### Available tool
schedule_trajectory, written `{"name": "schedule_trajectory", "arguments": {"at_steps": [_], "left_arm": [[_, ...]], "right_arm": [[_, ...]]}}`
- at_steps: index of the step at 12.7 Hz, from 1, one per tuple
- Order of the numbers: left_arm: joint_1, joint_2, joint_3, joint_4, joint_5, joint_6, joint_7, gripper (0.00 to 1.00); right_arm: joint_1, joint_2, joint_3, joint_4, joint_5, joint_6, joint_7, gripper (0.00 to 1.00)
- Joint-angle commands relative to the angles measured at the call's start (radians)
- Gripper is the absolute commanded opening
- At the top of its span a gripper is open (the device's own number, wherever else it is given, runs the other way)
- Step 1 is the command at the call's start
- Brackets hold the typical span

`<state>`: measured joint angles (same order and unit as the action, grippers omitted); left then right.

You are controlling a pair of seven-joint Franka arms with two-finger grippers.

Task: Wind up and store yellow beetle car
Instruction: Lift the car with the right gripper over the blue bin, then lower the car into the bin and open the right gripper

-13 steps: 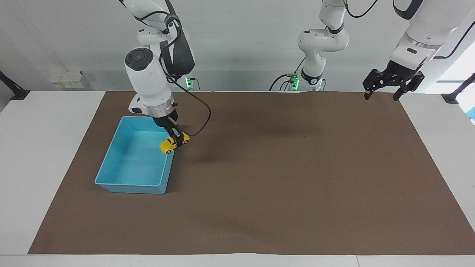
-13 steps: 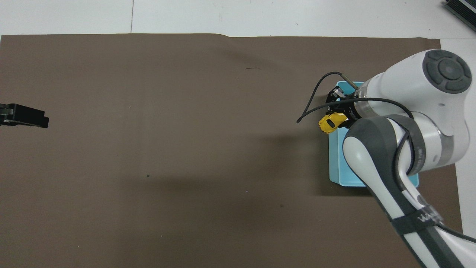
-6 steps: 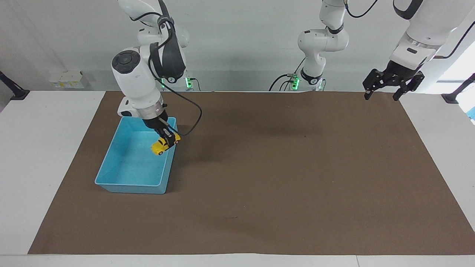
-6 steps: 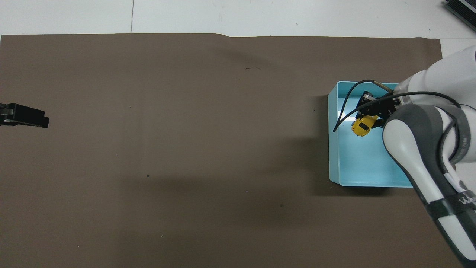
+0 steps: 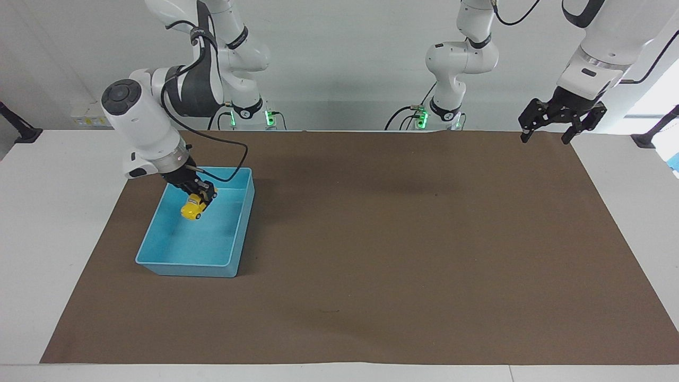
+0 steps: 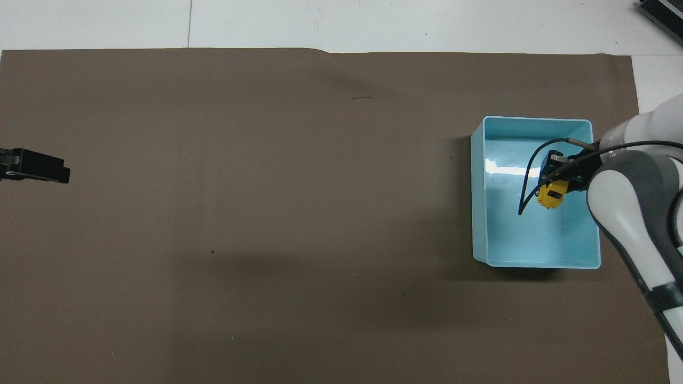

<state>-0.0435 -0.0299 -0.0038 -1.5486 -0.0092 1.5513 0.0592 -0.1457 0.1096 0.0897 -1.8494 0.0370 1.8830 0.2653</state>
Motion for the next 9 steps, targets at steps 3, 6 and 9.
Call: {"name": "schedule_trajectory", "arguments": {"at_steps": [3,6,9], "left_arm": [[0.013,-0.007,-0.008,0.007,0.008,-0.016,0.004,1.0],[0.013,-0.007,-0.008,0.007,0.009,-0.016,0.004,1.0],[0.013,-0.007,-0.008,0.005,0.008,-0.016,0.004,1.0]], "right_arm": [[-0.022,-0.08,0.007,-0.135,0.006,0.068,-0.139,0.0],[-0.02,-0.076,0.007,-0.188,-0.011,0.145,-0.198,0.0],[-0.015,-0.054,0.007,-0.267,-0.017,0.26,-0.251,0.0]]}}
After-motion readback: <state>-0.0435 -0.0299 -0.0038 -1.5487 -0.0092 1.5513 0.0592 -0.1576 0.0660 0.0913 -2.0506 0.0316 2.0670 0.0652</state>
